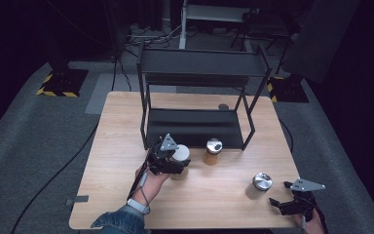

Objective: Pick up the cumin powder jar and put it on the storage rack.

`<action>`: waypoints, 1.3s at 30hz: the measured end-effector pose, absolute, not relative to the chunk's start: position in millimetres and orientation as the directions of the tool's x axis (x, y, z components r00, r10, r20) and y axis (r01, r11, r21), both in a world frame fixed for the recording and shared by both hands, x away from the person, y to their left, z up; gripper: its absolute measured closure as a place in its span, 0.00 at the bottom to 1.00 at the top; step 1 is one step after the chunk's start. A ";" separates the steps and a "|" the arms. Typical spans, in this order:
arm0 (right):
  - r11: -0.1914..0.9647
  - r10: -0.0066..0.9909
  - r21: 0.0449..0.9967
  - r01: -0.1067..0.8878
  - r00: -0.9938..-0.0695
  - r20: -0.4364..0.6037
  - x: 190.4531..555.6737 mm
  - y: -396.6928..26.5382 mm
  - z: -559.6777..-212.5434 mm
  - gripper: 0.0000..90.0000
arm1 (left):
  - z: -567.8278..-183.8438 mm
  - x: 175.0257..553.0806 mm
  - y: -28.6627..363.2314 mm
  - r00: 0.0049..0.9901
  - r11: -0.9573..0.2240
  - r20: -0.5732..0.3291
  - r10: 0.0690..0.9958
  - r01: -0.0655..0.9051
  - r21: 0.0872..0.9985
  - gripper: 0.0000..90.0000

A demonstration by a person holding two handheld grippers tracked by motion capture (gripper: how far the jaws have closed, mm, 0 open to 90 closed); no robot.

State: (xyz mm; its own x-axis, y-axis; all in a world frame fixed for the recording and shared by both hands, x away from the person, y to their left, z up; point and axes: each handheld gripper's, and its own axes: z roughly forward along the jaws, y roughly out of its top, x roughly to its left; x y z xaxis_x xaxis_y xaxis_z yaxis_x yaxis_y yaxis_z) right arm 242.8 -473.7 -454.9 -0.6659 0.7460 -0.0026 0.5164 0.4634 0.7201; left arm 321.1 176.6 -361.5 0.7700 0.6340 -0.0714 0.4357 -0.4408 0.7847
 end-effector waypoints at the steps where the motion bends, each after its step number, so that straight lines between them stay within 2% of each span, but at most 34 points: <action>1: 0.464 0.746 0.720 0.516 -0.666 -0.003 242.8 -473.7 -454.9 0.02 | -359.9 321.6 176.7 0.769 -0.439 -0.072 0.635 0.436 0.786 0.37; 26: 0.463 0.746 0.720 0.516 -0.666 -0.002 242.8 -473.7 -454.9 0.02 | -285.5 357.8 180.1 0.738 -0.424 -0.005 0.675 0.394 0.815 0.37; 39: 0.464 0.745 0.720 0.516 -0.667 -0.002 242.9 -473.8 -454.9 0.02 | -290.0 398.5 167.2 0.690 -0.412 -0.027 0.724 0.464 0.784 0.37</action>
State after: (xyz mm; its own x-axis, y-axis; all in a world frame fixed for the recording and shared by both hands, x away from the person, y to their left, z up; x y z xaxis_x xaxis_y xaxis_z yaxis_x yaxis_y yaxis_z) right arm 242.9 -473.8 -454.9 -0.6668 0.7452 -0.0024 0.5158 0.4638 0.7203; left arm 398.5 167.2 -290.0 0.6896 0.7237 -0.0270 0.4636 -0.4125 0.7842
